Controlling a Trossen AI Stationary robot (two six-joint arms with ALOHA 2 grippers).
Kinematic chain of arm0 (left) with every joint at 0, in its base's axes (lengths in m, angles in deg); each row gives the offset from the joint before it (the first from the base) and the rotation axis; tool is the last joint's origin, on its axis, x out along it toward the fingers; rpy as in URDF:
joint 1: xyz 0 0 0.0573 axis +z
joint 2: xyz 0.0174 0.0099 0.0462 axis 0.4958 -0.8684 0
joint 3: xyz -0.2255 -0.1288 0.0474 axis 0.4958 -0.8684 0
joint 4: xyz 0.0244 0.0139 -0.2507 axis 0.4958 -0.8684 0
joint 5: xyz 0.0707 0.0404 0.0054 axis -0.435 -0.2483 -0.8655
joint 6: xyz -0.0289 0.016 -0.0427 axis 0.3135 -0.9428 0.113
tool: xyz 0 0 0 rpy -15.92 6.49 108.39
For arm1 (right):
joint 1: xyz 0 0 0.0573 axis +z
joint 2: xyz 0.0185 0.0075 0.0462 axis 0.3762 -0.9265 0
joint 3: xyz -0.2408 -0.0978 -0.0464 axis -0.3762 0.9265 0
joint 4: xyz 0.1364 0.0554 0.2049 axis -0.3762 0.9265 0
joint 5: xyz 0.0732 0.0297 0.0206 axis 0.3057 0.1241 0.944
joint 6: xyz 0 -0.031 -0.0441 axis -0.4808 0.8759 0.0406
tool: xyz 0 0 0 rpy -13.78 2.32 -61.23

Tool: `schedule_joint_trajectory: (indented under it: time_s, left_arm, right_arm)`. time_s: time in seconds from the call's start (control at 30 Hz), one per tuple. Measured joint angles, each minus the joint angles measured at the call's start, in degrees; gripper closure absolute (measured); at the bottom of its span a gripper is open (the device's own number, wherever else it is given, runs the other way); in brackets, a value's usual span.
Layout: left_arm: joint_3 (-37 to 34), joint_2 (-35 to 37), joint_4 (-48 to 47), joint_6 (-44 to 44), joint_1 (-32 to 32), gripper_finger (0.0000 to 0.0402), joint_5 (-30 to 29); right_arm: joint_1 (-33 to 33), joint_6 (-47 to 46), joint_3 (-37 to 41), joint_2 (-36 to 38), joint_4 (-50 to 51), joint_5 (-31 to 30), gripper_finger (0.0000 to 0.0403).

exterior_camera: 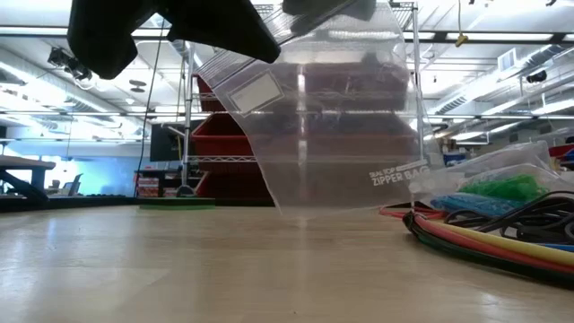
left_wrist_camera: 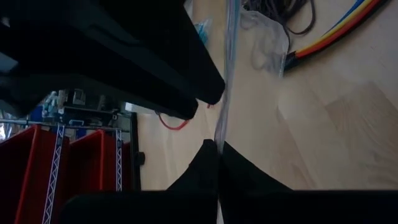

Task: Sort rubber bands
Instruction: Open the transparent zip bag

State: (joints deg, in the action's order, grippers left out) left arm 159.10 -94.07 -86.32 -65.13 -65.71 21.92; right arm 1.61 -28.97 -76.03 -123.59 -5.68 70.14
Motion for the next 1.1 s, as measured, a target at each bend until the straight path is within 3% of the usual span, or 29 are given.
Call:
schedule_joint_trajectory:
  time_s: [0.57, 1.1]
  left_arm:
    - [0.0, 0.0, 1.21, -0.98, 0.07, 0.0401, 2.49]
    - [-0.02, 0.0, 1.1, 0.81, 1.07, 0.0401, 4.0]
  right_arm:
    - [0.16, 0.84, 0.91, -0.07, -0.39, -1.9, 0.0326]
    - [0.22, 0.94, -0.79, -0.07, -0.01, -1.03, 0.0303]
